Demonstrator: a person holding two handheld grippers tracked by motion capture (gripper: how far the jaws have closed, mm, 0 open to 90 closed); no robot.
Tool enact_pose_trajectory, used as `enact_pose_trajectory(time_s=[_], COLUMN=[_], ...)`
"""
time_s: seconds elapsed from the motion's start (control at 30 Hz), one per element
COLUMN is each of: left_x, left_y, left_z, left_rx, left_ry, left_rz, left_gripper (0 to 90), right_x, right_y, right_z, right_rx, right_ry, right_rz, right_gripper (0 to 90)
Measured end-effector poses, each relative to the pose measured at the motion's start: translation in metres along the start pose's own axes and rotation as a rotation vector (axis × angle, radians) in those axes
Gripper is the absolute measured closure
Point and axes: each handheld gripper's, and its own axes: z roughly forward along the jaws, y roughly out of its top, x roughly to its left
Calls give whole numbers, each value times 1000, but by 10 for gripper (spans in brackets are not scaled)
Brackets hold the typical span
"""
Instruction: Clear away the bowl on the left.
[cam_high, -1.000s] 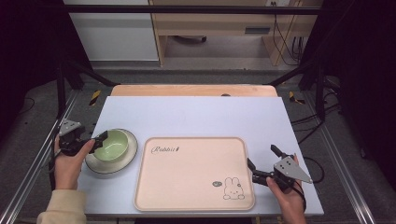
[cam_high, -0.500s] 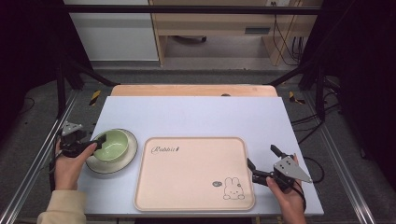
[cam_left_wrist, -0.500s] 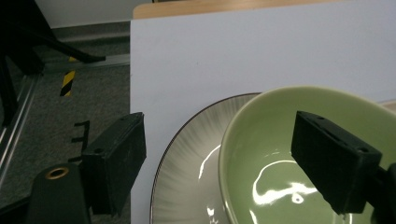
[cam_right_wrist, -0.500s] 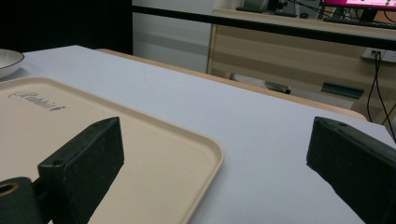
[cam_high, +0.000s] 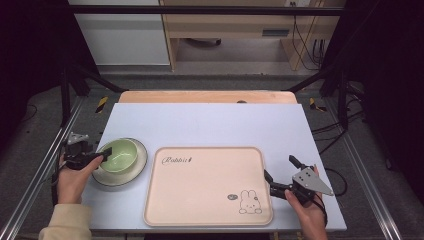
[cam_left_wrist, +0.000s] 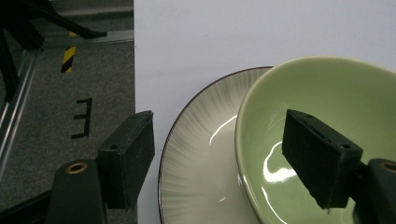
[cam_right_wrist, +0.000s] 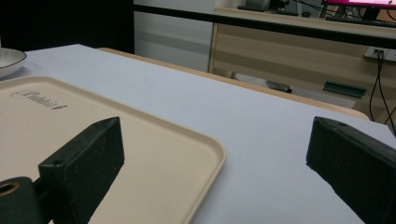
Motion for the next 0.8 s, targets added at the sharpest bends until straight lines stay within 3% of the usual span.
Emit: enact_pose_trajectory(time_s=[0.2, 0.8], left_x=[3, 0], left_y=[-2, -8], left_z=[2, 11], left_rx=[52, 125], left_ry=[-1, -104], left_rz=[-22, -63], left_gripper=[303, 598], right_x=[0, -1], right_y=[0, 1], right_z=[0, 0], right_rx=[2, 5], right_ry=[2, 8], right_rz=[0, -4], right_gripper=[43, 43])
